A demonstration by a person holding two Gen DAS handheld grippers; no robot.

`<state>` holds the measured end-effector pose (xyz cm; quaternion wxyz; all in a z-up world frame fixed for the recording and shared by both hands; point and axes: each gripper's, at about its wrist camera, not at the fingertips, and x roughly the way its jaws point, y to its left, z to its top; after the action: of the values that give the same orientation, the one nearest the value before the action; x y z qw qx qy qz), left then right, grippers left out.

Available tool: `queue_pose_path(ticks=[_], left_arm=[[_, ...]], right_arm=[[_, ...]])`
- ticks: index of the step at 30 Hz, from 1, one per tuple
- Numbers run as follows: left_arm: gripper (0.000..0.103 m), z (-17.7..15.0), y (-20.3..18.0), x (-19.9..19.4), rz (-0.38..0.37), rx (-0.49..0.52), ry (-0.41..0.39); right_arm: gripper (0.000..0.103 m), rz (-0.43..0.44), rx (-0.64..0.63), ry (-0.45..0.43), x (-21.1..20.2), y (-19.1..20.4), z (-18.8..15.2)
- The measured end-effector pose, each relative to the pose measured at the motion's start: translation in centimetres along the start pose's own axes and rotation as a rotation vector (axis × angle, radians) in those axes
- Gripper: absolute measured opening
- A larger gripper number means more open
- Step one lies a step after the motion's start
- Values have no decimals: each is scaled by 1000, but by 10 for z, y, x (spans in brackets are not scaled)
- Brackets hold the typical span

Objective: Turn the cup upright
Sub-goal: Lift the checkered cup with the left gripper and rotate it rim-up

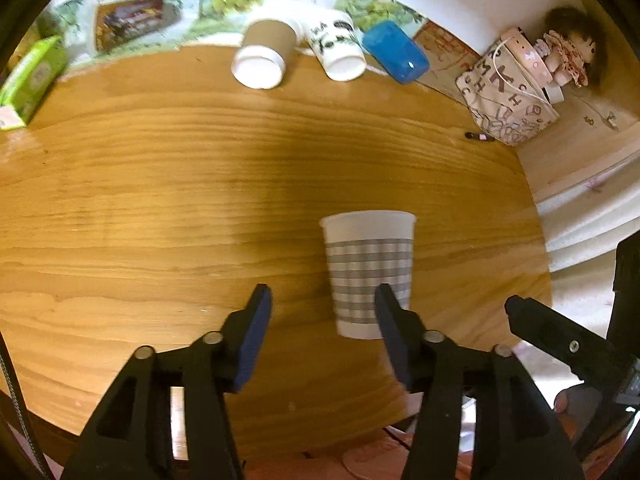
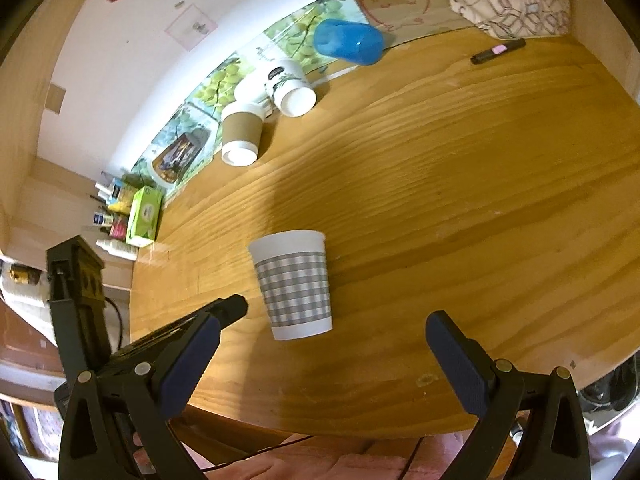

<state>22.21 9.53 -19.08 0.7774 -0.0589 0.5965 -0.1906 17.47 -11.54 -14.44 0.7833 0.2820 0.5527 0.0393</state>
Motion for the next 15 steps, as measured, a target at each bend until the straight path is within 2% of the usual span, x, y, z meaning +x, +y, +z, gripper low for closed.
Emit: queue_pose_path(ticks=[2,6,12,15], left_arm=[[71,-2,2,-7,35,8,-37],[72,-7,9,-19,70,17,-109],[72,-9,21,-40,60,40,-194],[72,-5,25,-51,41,59,-236]], right_arm=[[103,-5,-20,-1,3,4,0],[103,-47,-82,-22,11,14,2],[103,-138,-207,-103,26,30,2],[103,-170,-229,-117,35,32,3]])
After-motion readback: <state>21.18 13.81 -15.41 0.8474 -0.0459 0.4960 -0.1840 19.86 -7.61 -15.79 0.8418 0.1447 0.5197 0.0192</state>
